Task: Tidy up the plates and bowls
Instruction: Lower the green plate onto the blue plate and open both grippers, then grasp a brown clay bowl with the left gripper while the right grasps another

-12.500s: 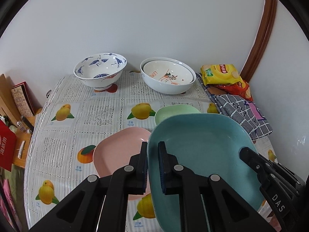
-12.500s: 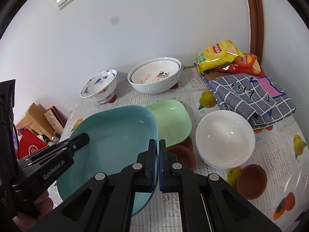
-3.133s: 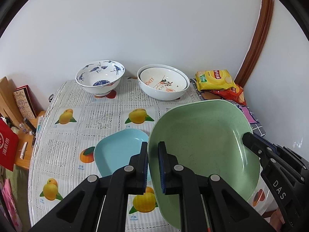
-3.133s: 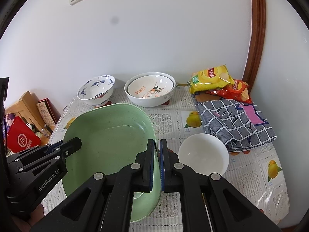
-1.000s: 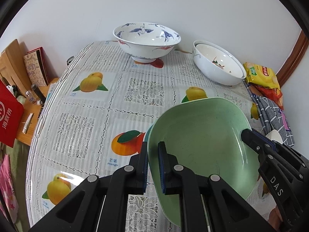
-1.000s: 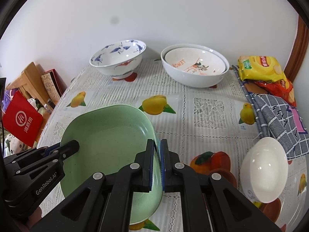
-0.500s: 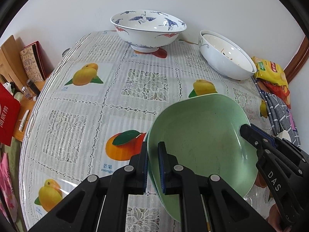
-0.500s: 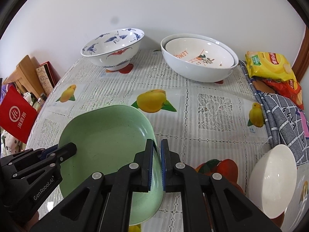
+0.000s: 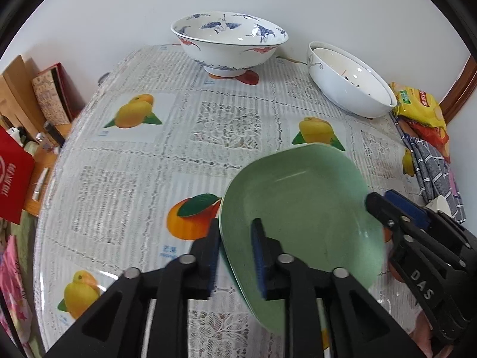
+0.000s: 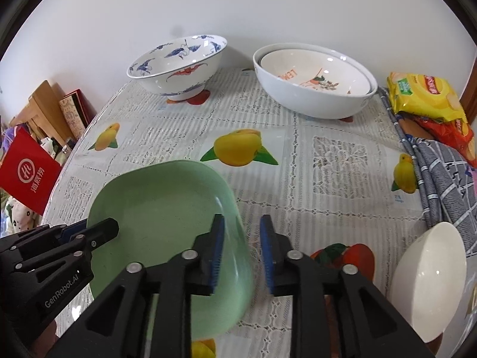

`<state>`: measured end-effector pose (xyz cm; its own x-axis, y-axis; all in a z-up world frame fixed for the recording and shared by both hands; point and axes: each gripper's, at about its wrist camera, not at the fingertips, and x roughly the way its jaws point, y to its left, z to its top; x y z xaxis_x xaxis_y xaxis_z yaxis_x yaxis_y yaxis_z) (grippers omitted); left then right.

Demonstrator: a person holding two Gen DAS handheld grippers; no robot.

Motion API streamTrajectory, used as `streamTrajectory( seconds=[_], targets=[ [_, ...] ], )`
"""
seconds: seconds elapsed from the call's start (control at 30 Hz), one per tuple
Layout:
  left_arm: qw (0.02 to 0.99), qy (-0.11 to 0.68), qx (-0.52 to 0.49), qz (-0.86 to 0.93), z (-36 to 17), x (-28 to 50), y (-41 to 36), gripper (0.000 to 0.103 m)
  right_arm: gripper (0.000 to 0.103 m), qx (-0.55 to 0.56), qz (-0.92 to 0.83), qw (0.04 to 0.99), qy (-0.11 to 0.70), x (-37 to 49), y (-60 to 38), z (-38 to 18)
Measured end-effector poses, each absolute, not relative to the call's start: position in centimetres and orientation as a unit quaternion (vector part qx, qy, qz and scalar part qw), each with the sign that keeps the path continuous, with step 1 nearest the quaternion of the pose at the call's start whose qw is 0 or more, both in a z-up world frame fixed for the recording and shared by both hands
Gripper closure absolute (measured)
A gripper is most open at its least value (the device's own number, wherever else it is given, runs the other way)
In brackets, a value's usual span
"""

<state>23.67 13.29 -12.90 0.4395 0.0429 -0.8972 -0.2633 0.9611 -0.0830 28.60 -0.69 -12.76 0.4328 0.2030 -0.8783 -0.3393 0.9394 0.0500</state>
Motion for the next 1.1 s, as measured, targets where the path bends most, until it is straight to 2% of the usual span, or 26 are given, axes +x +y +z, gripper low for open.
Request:
streamTrajectory(
  seconds=[0.3,0.37,0.43,0.77,1.1],
  targets=[
    [0.855,0.502,-0.092,0.090,-10.1,21.7,12.3,0.071,0.074,-0.055,0.149,0.862,0.481,26.1,-3.8,-9.4],
    [0.861,0.495,-0.088,0.083,-9.4,21.2,11.5,0.071,0.071,-0.049,0.140,0.869,0.473,25.4,-5.3,-8.4],
    [0.868,0.486,-0.082,0.064,-8.6,20.8,10.2,0.071,0.059,-0.047,0.132,0.874,0.465,24.7,-6.8,-7.7],
    [0.882,0.468,-0.053,-0.005,-6.7,19.4,2.6,0.071,0.059,-0.006,0.049,0.896,0.442,20.7,-17.7,-5.2],
    [0.873,0.486,-0.042,-0.030,-8.8,19.0,-2.5,0.071,0.059,0.050,-0.025,0.882,0.469,17.4,-27.5,-8.4]
  ],
)
